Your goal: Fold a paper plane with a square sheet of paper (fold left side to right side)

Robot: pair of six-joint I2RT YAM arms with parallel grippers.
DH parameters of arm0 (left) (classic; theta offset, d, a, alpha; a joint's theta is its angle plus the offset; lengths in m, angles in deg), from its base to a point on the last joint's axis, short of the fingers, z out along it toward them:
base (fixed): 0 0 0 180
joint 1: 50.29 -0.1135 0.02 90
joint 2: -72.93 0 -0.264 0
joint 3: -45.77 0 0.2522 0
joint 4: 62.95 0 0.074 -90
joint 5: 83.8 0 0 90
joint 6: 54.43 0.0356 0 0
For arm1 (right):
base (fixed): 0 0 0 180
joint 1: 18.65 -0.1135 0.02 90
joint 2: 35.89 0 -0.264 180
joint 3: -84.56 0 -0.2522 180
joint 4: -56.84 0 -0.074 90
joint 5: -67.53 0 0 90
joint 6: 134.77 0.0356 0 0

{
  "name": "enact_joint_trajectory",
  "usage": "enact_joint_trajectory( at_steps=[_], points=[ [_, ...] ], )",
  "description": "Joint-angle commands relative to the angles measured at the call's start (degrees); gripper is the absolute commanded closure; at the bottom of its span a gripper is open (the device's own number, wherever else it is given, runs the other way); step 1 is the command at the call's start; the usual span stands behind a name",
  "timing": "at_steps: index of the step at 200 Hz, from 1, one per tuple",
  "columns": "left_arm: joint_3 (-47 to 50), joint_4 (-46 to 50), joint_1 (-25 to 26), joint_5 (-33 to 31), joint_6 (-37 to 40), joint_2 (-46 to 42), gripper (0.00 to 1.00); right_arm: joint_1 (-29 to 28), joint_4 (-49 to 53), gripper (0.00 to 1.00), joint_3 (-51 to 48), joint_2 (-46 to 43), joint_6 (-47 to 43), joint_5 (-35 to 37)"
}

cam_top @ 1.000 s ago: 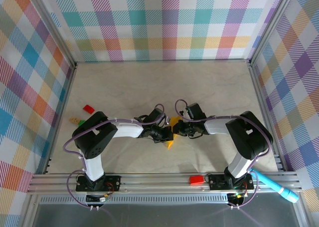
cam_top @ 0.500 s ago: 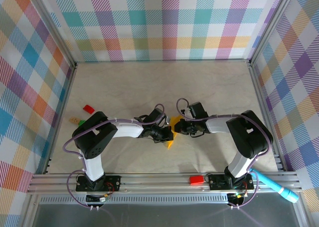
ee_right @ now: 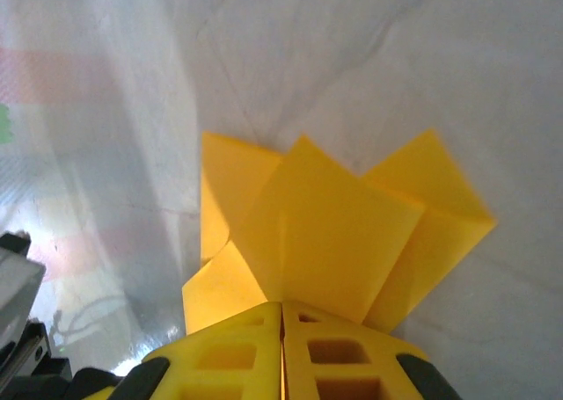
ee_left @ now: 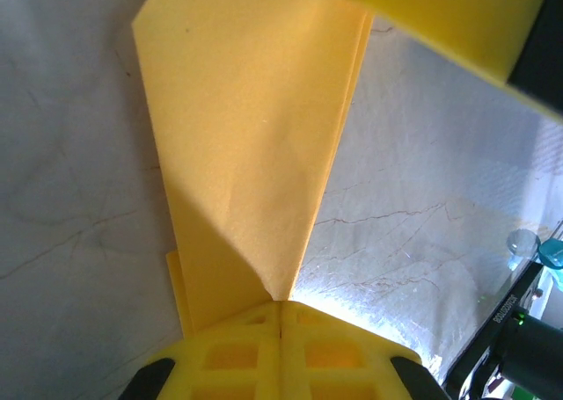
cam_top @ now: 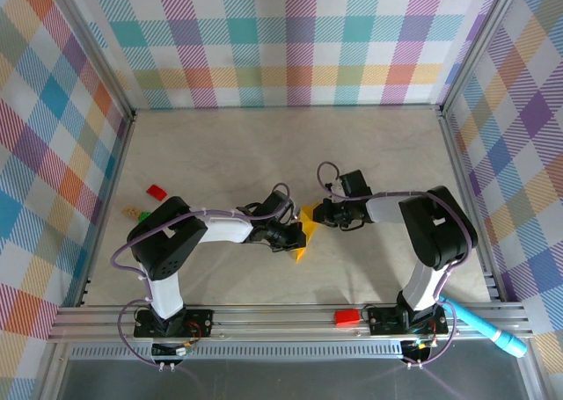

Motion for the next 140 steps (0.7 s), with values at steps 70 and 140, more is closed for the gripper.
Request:
enact_joint_trajectory(
  at_steps=[70, 140],
  points=[
    [3.72, 10.39, 0.35, -5.23, -0.76, 1.4, 1.0, 5.69, 1.17, 0.89, 5.76, 5.41, -4.07, 6.08],
    [4.06, 7.84, 0.34, -6.37, -2.15, 0.55, 1.0, 7.37, 5.43, 0.89, 10.95, 2.89, -5.17, 3.72]
  ],
)
